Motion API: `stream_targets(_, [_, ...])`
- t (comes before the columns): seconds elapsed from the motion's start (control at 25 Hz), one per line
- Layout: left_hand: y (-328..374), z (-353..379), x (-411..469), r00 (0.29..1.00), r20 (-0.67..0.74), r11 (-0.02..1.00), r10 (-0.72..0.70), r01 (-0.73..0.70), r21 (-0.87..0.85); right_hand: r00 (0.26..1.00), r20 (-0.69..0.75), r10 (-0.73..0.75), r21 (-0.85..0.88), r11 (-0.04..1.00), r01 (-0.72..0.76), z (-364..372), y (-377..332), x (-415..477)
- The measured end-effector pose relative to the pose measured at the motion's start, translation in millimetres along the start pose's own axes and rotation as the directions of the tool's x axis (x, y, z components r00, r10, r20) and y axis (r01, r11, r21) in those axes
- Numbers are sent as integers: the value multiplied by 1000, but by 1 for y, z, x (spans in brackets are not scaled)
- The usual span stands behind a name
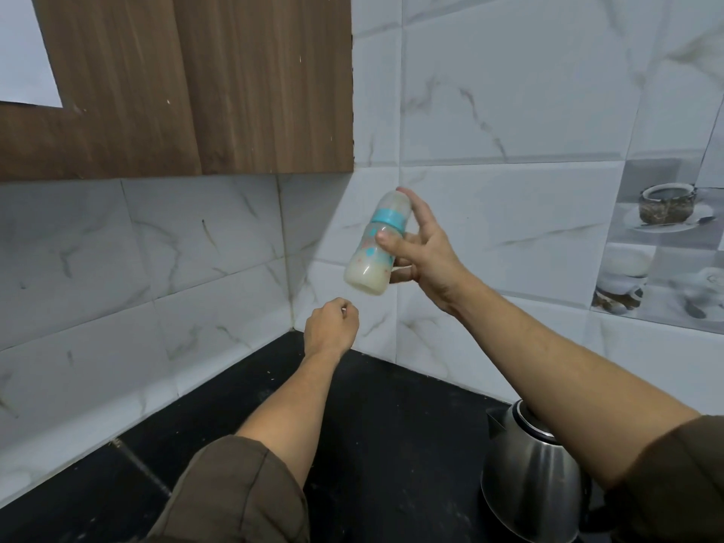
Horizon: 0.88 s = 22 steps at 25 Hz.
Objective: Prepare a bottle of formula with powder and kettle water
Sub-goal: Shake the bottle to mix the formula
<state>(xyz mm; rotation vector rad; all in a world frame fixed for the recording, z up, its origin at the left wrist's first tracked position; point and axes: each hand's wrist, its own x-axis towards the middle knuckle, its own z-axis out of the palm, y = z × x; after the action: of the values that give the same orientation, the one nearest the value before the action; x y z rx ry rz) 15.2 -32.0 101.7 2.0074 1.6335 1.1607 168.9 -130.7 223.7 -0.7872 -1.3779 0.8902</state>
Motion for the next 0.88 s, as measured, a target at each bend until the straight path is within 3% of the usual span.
stream_targets(0.12, [-3, -2, -2, 1000, -10, 1000, -7, 7, 7, 913, -407, 9, 344, 928, 144, -4, -6, 8])
stream_targets(0.2, [-5, -4, -2, 1000, -19, 1000, -13, 13, 20, 876, -482, 36, 462, 859, 219, -6, -9, 12])
stream_targets(0.24, [-5, -4, -2, 1000, -22, 1000, -13, 14, 27, 904, -427, 12, 412, 892, 183, -5, -10, 12])
stream_targets(0.32, [-3, -3, -2, 1000, -20, 999, -3, 4, 36, 988, -147, -48, 153, 986, 71, -2, -9, 5])
stream_targets(0.4, [2, -3, -3, 1000, -23, 999, -9, 10, 40, 987, 161, -19, -126, 991, 40, 2, -5, -5])
stream_targets(0.44, [4, -4, -3, 1000, -23, 999, -15, 16, 38, 980, 198, -5, -174, 984, 40, 2, -4, -7])
stream_targets(0.48, [4, -3, -3, 1000, -19, 999, -13, 14, 38, 987, 159, -18, -147, 988, 42, 1, -4, -8])
stream_targets(0.56, [4, -3, -5, 1000, -8, 999, -4, 4, 42, 993, -99, -66, 63, 995, 72, -1, -6, -4])
stream_targets(0.64, [2, -5, -8, 1000, -7, 999, -16, 16, 41, 924, -382, -17, 354, 921, 163, -5, -12, 4])
stream_targets(0.72, [1, -6, -8, 999, -13, 999, -29, 29, 36, 895, -446, 26, 488, 845, 219, -8, -18, 9])
stream_targets(0.8, [5, -7, -10, 1000, -10, 999, -20, 21, 46, 962, -270, -21, 367, 922, 124, -5, -22, 3])
stream_targets(0.88, [10, -5, -10, 1000, -5, 999, -21, 21, 48, 996, 66, -53, 72, 996, 49, 4, -20, -11])
